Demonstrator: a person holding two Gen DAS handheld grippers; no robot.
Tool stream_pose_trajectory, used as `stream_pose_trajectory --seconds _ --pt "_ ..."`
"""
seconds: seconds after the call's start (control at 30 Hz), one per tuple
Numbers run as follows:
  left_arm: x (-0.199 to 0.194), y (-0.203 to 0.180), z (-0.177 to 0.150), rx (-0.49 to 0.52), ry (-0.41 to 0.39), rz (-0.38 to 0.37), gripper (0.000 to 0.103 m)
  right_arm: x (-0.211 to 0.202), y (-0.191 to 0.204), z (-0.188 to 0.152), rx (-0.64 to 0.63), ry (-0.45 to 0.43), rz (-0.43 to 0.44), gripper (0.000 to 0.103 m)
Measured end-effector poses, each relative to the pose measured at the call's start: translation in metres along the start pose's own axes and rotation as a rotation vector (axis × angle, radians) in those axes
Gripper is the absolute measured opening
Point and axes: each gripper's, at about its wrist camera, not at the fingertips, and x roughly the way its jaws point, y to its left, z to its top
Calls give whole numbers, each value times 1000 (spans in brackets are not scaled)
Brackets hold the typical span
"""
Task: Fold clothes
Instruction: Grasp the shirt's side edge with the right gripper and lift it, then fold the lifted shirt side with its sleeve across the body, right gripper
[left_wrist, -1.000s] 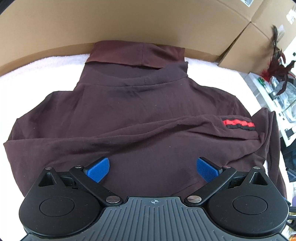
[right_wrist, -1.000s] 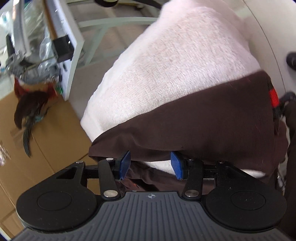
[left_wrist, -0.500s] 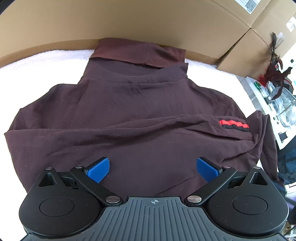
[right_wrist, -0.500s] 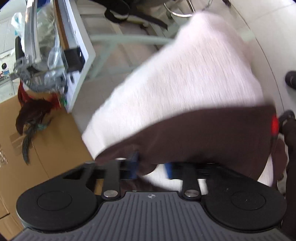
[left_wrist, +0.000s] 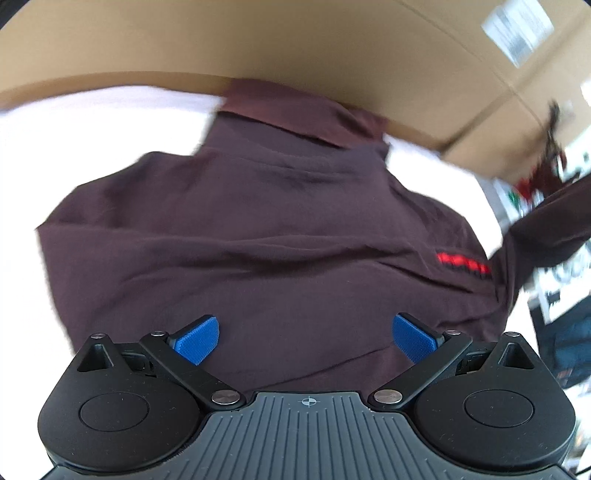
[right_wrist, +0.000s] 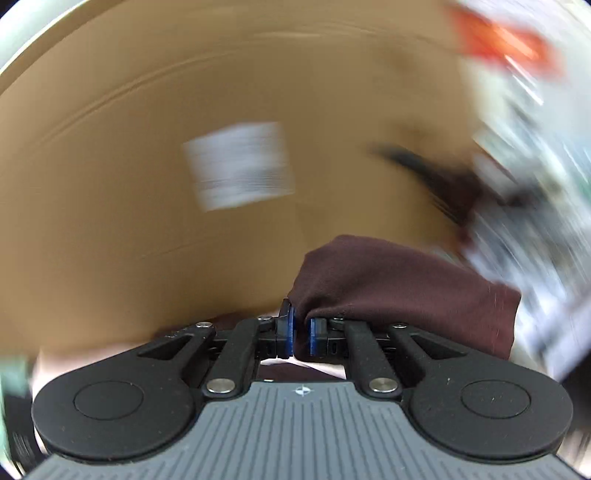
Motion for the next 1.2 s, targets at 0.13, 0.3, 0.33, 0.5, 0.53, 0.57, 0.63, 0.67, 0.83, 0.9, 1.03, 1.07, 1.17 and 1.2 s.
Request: stream_pose_trajectory --seconds 0.13,0.3,0.33,0.5,0.53,0.57,0.63,0.67,0.83,0.9,1.03,1.07,1.17,1.2 --pt "-21 34 -5 -114 -31 33 103 38 76 -18 -222 126 214 56" --pt "-37 70 -13 -232 -46 67 103 43 90 -43 -203 235 298 59" --pt "-37 73 -15 -243 -45 68 103 44 83 -44 -176 245 284 59" --pt "-36 71 -17 -234 -41 48 103 54 20 -52 218 351 194 60" --pt "-36 70 -17 -227 -39 45 103 59 6 -54 329 370 197 61" --pt "-36 68 -17 -220 -38 42 103 68 -8 -57 452 381 225 61" --pt "-35 66 -16 -208 -35 37 103 90 -24 -60 632 395 272 61" --pt "-35 65 -16 -201 -34 35 103 100 -28 -61 697 405 277 61" --pt "-37 71 -17 -206 -31 20 103 150 -24 -66 854 450 240 59" --pt "-37 74 -17 -212 -32 20 103 161 -19 -68 864 459 226 57" --pt "-36 81 -16 -234 -29 27 103 174 -11 -69 838 469 216 52" --pt "-36 83 -16 -239 -30 29 103 174 -8 -69 829 468 217 44" --pt "-38 88 -15 -253 -40 35 103 172 3 -64 789 454 235 26" --pt "-40 90 -14 -258 -44 37 103 170 8 -61 770 447 246 19"
